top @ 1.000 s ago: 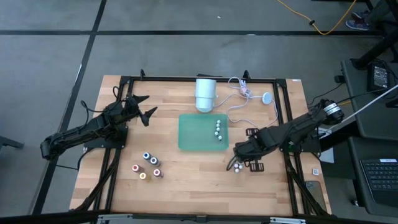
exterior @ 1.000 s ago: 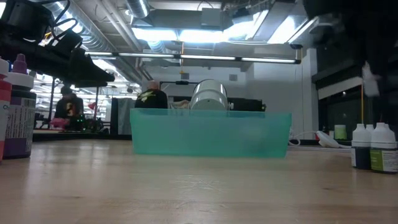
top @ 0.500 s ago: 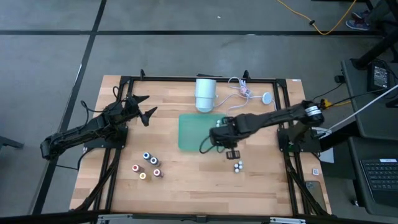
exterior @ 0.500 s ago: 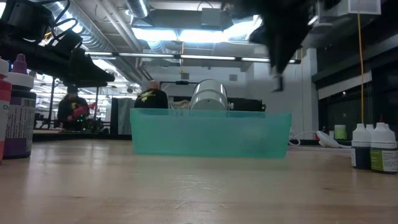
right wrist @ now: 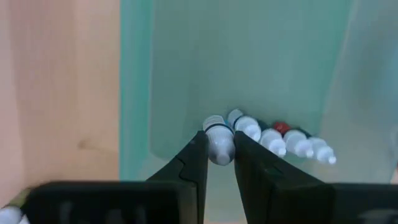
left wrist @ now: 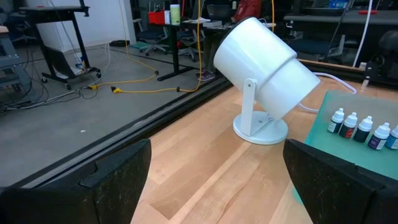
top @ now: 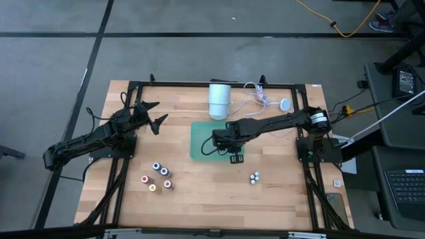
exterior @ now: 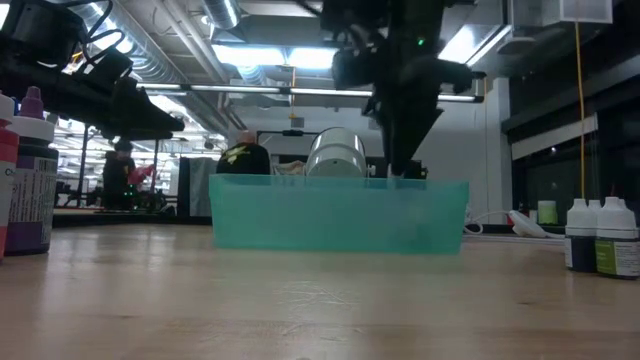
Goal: Pick & Place food coloring
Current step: Put the small blue food coloring bottle into the green bin, then put the small green food coloring bottle into the green bin
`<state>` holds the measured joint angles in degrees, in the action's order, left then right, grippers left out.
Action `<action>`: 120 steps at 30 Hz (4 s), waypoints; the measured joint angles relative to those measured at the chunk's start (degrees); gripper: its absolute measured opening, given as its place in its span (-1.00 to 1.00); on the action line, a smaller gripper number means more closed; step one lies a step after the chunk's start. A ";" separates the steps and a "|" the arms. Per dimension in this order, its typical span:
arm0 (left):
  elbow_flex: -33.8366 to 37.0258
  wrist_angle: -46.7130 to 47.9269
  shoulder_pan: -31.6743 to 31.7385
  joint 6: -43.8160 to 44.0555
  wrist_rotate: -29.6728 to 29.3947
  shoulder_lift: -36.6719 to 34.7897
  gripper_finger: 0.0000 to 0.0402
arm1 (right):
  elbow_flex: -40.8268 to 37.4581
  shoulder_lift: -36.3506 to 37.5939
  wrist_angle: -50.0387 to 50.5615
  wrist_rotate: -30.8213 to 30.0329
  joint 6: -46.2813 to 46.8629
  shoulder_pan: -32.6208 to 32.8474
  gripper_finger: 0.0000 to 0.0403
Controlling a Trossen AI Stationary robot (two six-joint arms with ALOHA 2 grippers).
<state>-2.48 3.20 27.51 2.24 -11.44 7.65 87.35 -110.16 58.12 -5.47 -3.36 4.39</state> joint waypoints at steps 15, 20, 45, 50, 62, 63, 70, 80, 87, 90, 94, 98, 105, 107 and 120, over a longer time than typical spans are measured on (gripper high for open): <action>-0.01 0.00 0.00 0.00 0.00 0.01 0.80 | -4.29 -3.70 -7.22 0.69 -1.42 -1.66 -0.67; 0.00 0.00 0.02 0.00 0.00 0.01 0.80 | -5.07 -3.70 -7.32 0.67 -1.37 -1.64 -0.59; -0.01 -0.04 0.00 0.00 0.00 -0.02 0.80 | 0.51 -0.64 0.59 0.37 14.29 -0.36 0.09; -0.02 -0.06 0.01 0.00 0.00 -0.02 0.80 | 1.09 2.88 6.30 0.41 24.10 3.11 0.28; -0.01 -0.02 0.00 0.00 0.00 -0.01 0.80 | 1.07 11.33 7.75 0.69 11.95 17.19 0.34; -0.02 -0.02 0.02 0.00 0.00 0.00 0.80 | 1.07 11.62 7.55 1.06 8.41 18.29 0.34; -0.01 -0.01 0.00 0.00 0.00 -0.01 0.80 | 0.30 12.30 4.73 1.57 -14.29 24.73 0.34; -0.02 -0.01 0.00 0.00 0.00 -0.02 0.80 | -11.04 12.23 -5.46 2.25 -22.35 28.64 0.34; -0.01 0.00 0.01 0.00 0.00 0.00 0.80 | -19.18 12.21 -9.88 2.14 -26.01 28.89 0.34; 0.00 -0.02 0.00 0.00 0.00 -0.01 0.80 | -21.86 12.01 -12.36 2.12 -28.18 28.88 0.34; -0.01 0.00 0.00 0.00 0.00 0.00 0.80 | -24.59 11.95 -14.98 2.12 -29.97 28.87 0.34; -0.01 0.00 0.01 0.00 0.00 -0.01 0.80 | -25.94 11.95 -17.80 2.12 -30.31 28.85 0.34; 0.00 0.00 0.00 0.00 0.00 -0.01 0.80 | -26.99 11.02 -20.76 2.12 -30.38 27.48 0.34; 0.00 0.00 0.01 0.00 0.00 -0.02 0.80 | -26.99 10.29 -20.97 2.10 -31.52 26.94 0.34; -0.01 0.00 0.01 0.00 0.00 -0.02 0.80 | -26.99 9.65 -20.37 2.01 -32.89 26.57 0.32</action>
<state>-2.49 3.20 27.52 2.24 -11.44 7.64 60.36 -100.51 37.76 -3.46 -36.25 30.96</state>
